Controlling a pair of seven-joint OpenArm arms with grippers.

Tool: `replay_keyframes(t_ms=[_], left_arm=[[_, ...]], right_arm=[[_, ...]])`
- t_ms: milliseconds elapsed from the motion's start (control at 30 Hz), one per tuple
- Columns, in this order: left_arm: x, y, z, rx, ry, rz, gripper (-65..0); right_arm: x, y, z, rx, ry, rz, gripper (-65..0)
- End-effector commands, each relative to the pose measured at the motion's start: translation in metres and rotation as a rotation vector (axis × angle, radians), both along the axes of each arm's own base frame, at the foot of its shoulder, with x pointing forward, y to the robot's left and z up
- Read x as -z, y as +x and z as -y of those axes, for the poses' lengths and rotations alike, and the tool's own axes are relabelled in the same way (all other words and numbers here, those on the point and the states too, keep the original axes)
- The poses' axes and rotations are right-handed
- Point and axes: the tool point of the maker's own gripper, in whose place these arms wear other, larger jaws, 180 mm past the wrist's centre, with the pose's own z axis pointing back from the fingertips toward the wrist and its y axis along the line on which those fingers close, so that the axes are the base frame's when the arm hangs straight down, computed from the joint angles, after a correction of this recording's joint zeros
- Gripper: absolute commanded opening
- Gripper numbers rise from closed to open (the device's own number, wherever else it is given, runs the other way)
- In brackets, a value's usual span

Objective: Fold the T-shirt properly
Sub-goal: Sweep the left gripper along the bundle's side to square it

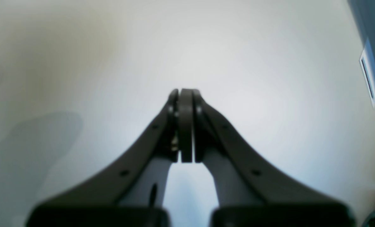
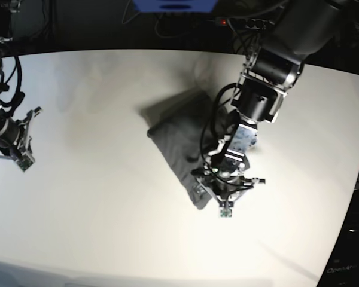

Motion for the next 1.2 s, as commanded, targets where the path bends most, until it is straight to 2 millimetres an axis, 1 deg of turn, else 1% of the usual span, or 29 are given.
replay_keyframes(t_ms=[0, 100, 167, 233, 300, 367, 400, 533, 633, 700, 833, 900, 967, 1000, 1033, 1100, 1133, 1167], left_arm=[[0.008, -0.008, 0.016, 0.015, -0.059, -0.067, -62.2], [0.006, -0.007, 0.019, 0.034, -0.056, -0.057, -62.2], [0.005, -0.007, 0.035, 0.114, -0.053, -0.057, -62.2], [0.002, -0.006, 0.049, 0.17, -0.061, -0.052, -62.2], [-0.002, -0.006, 0.066, 0.196, -0.08, -0.041, -62.2], [-0.007, -0.003, 0.077, 0.216, -0.088, -0.009, -62.2], [-0.01, -0.003, 0.085, 0.23, -0.095, 0.007, -62.2], [-0.016, -0.005, 0.11, 0.273, -0.112, 0.028, -62.2], [-0.017, -0.006, 0.115, 0.282, -0.115, 0.031, -62.2], [-0.02, -0.004, 0.119, 0.285, -0.121, 0.037, -62.2], [-0.026, 0.0, 0.119, 0.275, -0.131, 0.052, -62.2], [-0.039, 0.008, 0.117, 0.266, -0.145, 0.085, -62.2], [-0.059, 0.019, 0.112, 0.229, -0.187, 0.133, -62.2], [-0.067, 0.024, 0.1, 0.195, -0.203, 0.144, -62.2], [-0.069, 0.026, 0.086, 0.16, -0.211, 0.145, -62.2], [-0.076, 0.026, 0.064, 0.101, -0.241, 0.153, -62.2], [-0.085, 0.027, 0.056, 0.082, -0.254, 0.179, -62.2], [-0.095, 0.028, 0.042, 0.056, -0.261, 0.207, -62.2]], right_arm=[[-0.02, 0.01, 0.005, -0.006, -0.019, 0.058, -64.9], [-0.019, 0.009, 0.006, -0.003, -0.02, 0.055, -64.9], [-0.017, 0.007, 0.007, -0.001, -0.022, 0.048, -64.9], [-0.014, 0.001, 0.013, 0.016, -0.024, 0.039, -64.9], [-0.015, -0.001, 0.017, 0.027, -0.026, 0.04, -64.9], [-0.017, -0.001, 0.019, 0.035, -0.027, 0.045, -64.9], [-0.017, -0.002, 0.02, 0.037, -0.028, 0.045, -64.9], [-0.015, -0.009, 0.028, 0.059, -0.033, 0.035, -64.9], [-0.018, -0.01, 0.032, 0.07, -0.036, 0.042, -64.9], [-0.016, -0.011, 0.032, 0.07, -0.036, 0.036, -64.9], [-0.013, -0.015, 0.033, 0.068, -0.04, 0.024, -64.9], [-0.013, -0.015, 0.032, 0.066, -0.039, 0.023, -64.9], [-0.013, -0.015, 0.032, 0.066, -0.039, 0.023, -64.9], [-0.013, -0.015, 0.032, 0.066, -0.039, 0.023, -64.9], [-0.013, -0.015, 0.032, 0.066, -0.039, 0.023, -64.9], [-0.013, -0.015, 0.032, 0.066, -0.039, 0.023, -64.9], [-0.013, -0.015, 0.032, 0.066, -0.039, 0.023, -64.9], [-0.013, -0.015, 0.032, 0.066, -0.039, 0.023, -64.9]])
